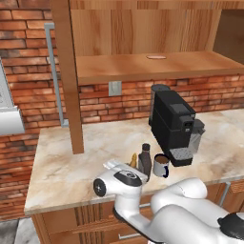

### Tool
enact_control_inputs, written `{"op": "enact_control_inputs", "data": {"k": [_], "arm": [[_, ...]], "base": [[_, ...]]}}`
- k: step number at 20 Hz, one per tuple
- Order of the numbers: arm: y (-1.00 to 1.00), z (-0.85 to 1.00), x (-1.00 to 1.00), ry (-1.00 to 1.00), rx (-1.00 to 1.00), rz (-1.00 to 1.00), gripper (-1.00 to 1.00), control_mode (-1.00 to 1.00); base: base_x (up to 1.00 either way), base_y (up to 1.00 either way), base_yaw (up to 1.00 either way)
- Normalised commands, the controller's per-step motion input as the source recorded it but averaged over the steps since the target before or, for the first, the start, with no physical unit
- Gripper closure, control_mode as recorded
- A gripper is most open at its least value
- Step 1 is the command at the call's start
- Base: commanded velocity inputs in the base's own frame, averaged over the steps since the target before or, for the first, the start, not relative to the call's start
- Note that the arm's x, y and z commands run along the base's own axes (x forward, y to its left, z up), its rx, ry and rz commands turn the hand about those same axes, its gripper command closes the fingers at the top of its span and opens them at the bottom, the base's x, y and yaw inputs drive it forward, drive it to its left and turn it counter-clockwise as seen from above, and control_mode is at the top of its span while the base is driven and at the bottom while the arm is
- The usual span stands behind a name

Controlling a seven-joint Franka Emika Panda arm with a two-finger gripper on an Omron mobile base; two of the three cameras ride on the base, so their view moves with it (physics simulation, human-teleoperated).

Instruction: Pick the syrup bottle and honey bottle from the cabinet and place them next to the mug.

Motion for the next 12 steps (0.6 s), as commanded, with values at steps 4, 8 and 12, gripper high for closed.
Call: {"op": "enact_control_inputs", "data": {"k": [4,8,12], "arm": [[0.3,-0.28,0.0,0.0,0.0,0.0,1.0,-1.0],[0.13,-0.28,0.0,0.0,0.0,0.0,1.0,-1.0],[0.0,-0.19,0.02,0.0,0.0,0.0,1.0,-1.0]], "base": [[0.0,0.0,0.0],[0.0,0.0,0.0],[0.0,0.0,0.0]]}}
